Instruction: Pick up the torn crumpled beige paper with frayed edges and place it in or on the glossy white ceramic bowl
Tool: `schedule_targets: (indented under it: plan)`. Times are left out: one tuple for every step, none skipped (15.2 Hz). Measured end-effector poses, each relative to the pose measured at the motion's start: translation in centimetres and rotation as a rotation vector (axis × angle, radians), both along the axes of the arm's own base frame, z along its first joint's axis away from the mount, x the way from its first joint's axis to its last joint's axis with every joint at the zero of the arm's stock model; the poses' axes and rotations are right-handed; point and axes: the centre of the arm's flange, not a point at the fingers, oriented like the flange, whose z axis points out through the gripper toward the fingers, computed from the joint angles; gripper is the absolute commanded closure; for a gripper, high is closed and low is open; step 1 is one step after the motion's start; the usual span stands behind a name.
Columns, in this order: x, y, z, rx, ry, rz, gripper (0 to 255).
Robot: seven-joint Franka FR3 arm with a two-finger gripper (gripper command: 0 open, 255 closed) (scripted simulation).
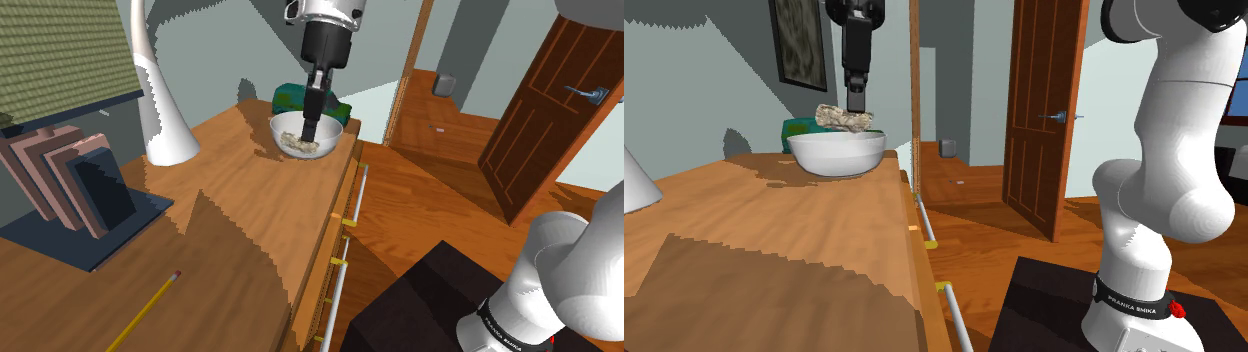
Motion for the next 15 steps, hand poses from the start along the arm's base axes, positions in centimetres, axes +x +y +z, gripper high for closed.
schedule_targets:
  plan:
    - [-0.1,-0.1,0.5,0.000,0.000,0.000,255]
    - [0.0,-0.1,1.0,0.000,0.000,0.000,255]
    - [0.0,0.0,1.5,0.000,0.000,0.000,255]
    - [-0.1,0.0,2.0,0.000,0.000,0.000,255]
    - [0.0,0.0,2.5,0.000,0.000,0.000,255]
    - [0.0,0.0,3.1,0.000,0.000,0.000,255]
    - [0.0,0.1,3.6,0.000,0.000,0.000,255]
    - [-0.1,0.1,4.2,0.000,0.000,0.000,255]
    - [0.4,-0.5,4.5,0.000,0.000,0.000,255]
    - [1.1,-1.1,4.6,0.000,0.000,0.000,255]
    - [2.0,-1.9,4.8,0.000,0.000,0.000,255]
    - [2.9,-2.5,5.0,0.000,0.000,-0.001,255]
    - [4.0,-3.4,5.0,0.000,0.000,-0.001,255]
    - [4.7,-4.6,5.0,0.000,0.001,-0.001,255]
    - [5.5,-5.4,5.1,0.000,0.000,-0.001,255]
